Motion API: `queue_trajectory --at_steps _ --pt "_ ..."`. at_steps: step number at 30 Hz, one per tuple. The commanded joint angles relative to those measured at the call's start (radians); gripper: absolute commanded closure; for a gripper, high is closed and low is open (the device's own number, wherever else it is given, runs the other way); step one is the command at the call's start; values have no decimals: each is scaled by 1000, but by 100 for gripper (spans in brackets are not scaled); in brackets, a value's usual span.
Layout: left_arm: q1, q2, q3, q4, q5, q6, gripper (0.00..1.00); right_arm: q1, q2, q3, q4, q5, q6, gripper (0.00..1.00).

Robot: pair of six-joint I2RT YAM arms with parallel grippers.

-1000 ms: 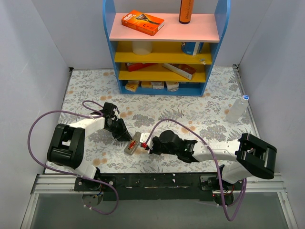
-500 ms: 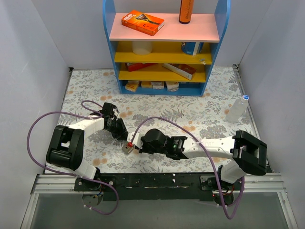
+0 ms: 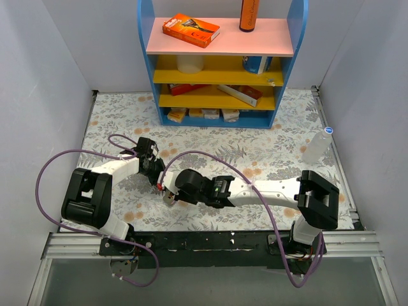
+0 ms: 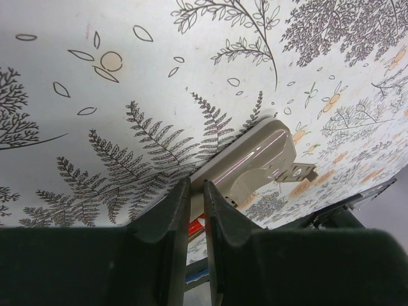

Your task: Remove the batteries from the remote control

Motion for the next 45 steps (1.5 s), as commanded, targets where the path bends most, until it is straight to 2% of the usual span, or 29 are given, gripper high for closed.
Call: queue_trajectory --at_steps 1,4,9,10,15,19,26,27,28,30,32,35,42,45 --pt "-11 -12 -21 -56 -13 11 87 -29 65 -24 -62 126 17 99" --pt "-11 -8 -21 -54 -12 13 87 -27 42 -80 -4 138 47 99" --pt "-11 14 -25 -47 1 16 88 -29 -82 -319 195 139 84 99" --pt "-11 18 -25 -44 2 16 88 -29 -102 -364 311 140 83 99" --pt "-11 23 -27 -38 31 17 88 -29 -188 -569 560 149 95 99" --pt "-11 17 -36 -22 51 10 88 -29 -194 -588 614 160 100 99" --pt "-11 3 -25 -10 64 0 86 -29 -196 -515 551 151 57 99" --pt "-11 -2 -10 -11 59 5 83 -29 -199 -510 538 149 57 99" --pt "-11 -20 1 -22 44 16 74 -29 -205 -505 527 149 57 99" --pt "-11 -52 37 -36 -8 33 67 -29 -222 -478 472 157 66 99" --pt "-11 -100 67 -62 -66 56 61 -29 -228 -438 420 163 93 99" --pt "-9 -144 106 -80 -96 83 57 -29 -226 -389 283 165 138 99" --pt "-11 -131 100 -90 -79 97 56 -29 -207 -300 82 30 192 99" --pt "-9 -63 96 -117 -90 96 64 -29 -176 -255 12 28 192 99"
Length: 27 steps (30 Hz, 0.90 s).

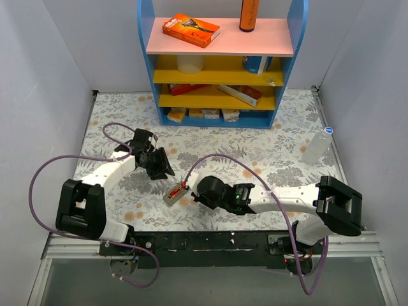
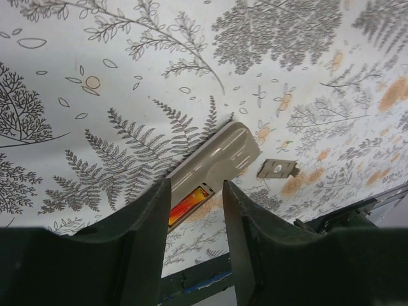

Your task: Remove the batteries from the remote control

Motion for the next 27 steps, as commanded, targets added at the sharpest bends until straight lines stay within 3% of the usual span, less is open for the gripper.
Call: queue_trajectory --at_steps 1,7,20,27 --pt "-3 76 -8 -53 -23 22 64 -1 26 90 -146 -43 27 99" --pt "-1 80 -54 -27 14 25 64 -1 63 155 -236 -70 27 99" --pt "-3 74 -120 -4 113 -20 75 -1 184 282 -368 -56 12 99" --pt "-3 82 -134 10 147 -29 77 -1 206 310 -344 -67 -18 99"
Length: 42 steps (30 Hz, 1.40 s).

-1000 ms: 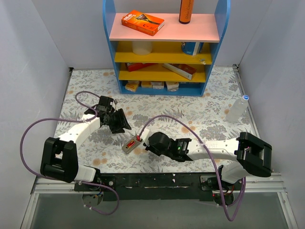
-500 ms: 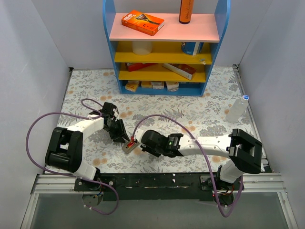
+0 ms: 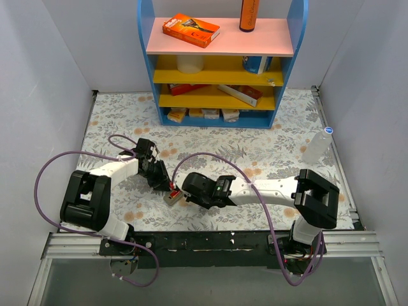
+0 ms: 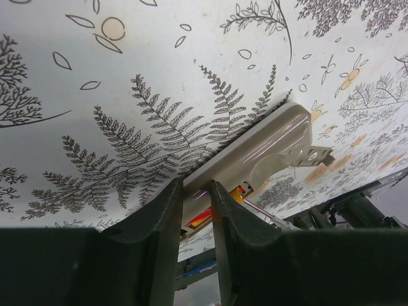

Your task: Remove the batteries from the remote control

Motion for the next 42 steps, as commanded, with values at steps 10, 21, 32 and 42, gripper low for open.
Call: queue_trajectory --at_steps 10,21,32,42 --pt "-8 -56 23 -29 -17 -29 61 -52 -142 -296 380 -110 -19 99" --pt "-10 -34 173 -29 -22 106 36 -75 -150 -368 571 -161 -45 99" --pt "-12 18 127 -16 -27 106 39 -78 -124 -327 571 -191 -59 99" --pt "-7 36 144 -40 -119 76 38 -81 -95 -260 517 -207 -51 99"
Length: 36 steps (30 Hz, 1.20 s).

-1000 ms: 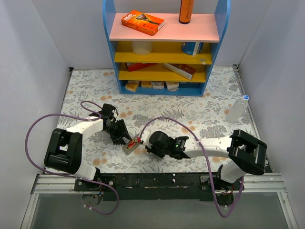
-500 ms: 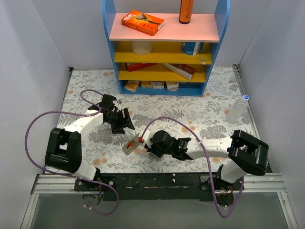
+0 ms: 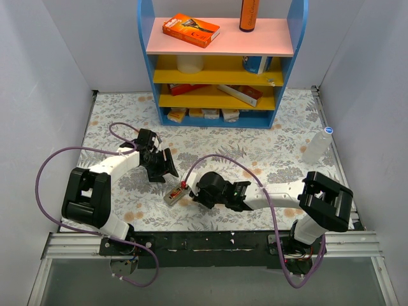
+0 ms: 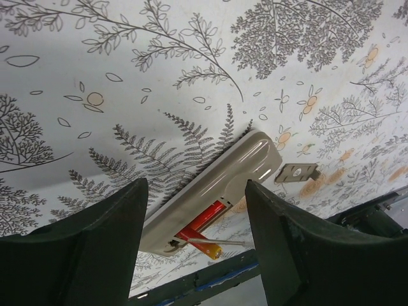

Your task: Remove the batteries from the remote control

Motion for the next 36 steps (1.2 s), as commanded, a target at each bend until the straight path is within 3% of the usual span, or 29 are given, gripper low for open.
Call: queue_trajectory --at_steps 1,15,20,27,36 --pt "6 13 18 -15 -63 -7 37 -4 7 65 -5 -25 3 99" --pt "72 -1 26 -16 -70 -8 37 -3 33 106 -37 -60 40 99" --pt "62 -40 7 24 23 51 38 -3 -21 109 -127 2 66 99" --pt "-43 -68 81 13 -67 79 32 -3 -142 42 -273 7 75 99" --pt "-217 -1 178 -24 -202 128 22 -3 -252 -36 -316 -23 138 99"
